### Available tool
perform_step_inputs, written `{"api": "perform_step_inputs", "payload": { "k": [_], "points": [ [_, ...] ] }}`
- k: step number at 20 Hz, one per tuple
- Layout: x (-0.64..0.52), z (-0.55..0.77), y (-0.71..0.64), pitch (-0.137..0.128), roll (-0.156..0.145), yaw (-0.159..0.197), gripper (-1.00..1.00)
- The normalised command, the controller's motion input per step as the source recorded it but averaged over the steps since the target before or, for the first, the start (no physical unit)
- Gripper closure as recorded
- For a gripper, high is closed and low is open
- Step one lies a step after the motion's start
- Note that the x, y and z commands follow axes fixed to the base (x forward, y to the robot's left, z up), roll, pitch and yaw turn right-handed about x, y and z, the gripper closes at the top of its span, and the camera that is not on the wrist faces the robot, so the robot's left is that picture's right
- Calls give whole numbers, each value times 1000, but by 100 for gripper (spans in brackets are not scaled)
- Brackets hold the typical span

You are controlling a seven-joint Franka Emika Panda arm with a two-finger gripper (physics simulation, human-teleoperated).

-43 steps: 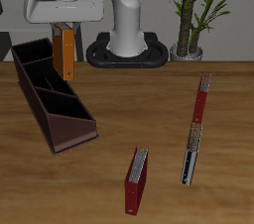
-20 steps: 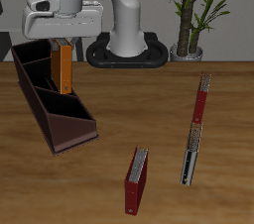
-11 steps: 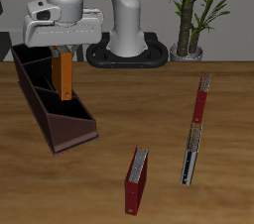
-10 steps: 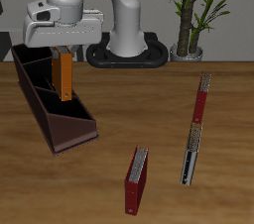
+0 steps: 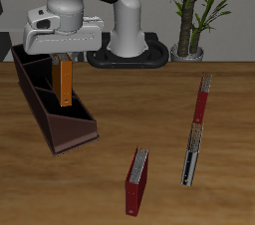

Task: Place the orange book into the right desk caddy's left compartment

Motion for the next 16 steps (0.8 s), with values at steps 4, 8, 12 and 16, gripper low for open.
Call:
{"api": "perform_step_inputs", "payload": {
  "k": [4, 8, 12, 16],
  "points": [
    [24, -205, 35, 31, 5, -4, 100],
    [-1, -122, 16, 3, -1, 4, 100],
    [68, -159, -51, 29, -9, -8, 100],
    [31, -116, 6, 18, -5, -1, 100]
  ]
}}
